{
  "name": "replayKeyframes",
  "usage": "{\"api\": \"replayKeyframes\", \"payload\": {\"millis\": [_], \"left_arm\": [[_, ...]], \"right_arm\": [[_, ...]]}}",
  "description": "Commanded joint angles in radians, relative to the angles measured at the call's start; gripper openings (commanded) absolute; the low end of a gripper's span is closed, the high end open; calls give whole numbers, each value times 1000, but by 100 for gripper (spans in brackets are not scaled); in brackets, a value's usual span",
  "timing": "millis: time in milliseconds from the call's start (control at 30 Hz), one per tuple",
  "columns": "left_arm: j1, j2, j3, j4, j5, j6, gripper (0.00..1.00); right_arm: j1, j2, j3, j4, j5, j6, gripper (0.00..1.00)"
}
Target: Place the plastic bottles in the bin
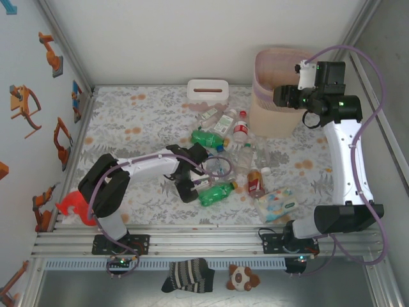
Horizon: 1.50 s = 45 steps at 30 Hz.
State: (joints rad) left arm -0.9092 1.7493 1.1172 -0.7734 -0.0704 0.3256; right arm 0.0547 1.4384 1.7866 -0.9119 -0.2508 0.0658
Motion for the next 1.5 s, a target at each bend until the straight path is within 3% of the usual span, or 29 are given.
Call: {"api": "replayKeyframes", "payload": {"millis": [0, 167, 1000, 1467], "left_arm": [[-3, -9, -35, 83, 27, 54, 97], [-4, 15, -50, 103, 28, 55, 100], [4, -85, -85, 20, 0, 44, 58], [28, -195, -91, -73, -7, 38, 55]], "right_arm": [[5, -17, 23, -18, -15, -8, 72], [5, -21, 25, -22, -13, -8, 72], [7, -22, 42, -21, -27, -1, 72], [7, -24, 45, 3, -58, 27, 72]]}}
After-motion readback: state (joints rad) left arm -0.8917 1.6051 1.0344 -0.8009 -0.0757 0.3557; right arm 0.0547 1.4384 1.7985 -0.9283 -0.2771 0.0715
